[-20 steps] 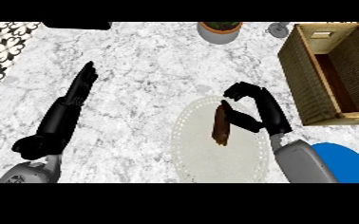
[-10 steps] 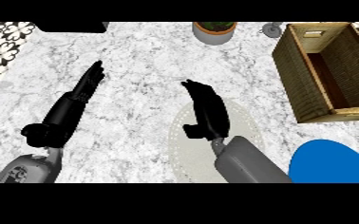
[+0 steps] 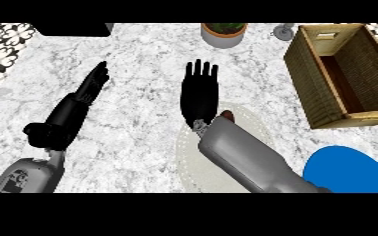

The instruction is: Pick the sweet potato from the placemat and place it in the basket

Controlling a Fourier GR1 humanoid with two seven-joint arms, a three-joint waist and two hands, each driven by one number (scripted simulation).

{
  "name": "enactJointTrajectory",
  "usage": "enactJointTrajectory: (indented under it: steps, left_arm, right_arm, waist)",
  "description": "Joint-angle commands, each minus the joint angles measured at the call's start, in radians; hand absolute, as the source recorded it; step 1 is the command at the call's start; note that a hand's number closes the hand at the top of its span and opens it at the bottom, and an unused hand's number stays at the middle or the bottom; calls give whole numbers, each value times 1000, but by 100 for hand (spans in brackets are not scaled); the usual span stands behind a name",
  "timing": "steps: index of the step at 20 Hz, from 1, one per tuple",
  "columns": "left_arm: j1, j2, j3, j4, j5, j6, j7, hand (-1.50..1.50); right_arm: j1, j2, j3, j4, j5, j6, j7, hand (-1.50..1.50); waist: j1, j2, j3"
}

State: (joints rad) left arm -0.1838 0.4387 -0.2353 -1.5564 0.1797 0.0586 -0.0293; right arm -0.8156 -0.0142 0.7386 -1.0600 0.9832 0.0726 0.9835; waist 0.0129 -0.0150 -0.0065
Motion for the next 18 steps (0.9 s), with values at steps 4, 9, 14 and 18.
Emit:
enactJointTrajectory:
  steps: [4,9,14,18]
  left_arm:
    - [-42,-9,3,28,-4,-9,14,0]
    - [-40,-18,7,17,8,-19,24,0]
    - [10,-5,37,25,9,-24,-19,0]
    - [-15,1,52,33,5,-26,-6,0]
  right_arm:
    - [-111,13,-32,-82,-279,417,284,-150]
    - [-163,13,-26,-157,-424,436,431,-150]
    - [-176,13,-59,-234,-446,468,489,-150]
    - [-179,13,-31,-237,-465,480,501,-150]
  waist:
    - [9,5,3]
    - [11,2,4]
    - [-21,-2,5]
    - [-24,-1,5]
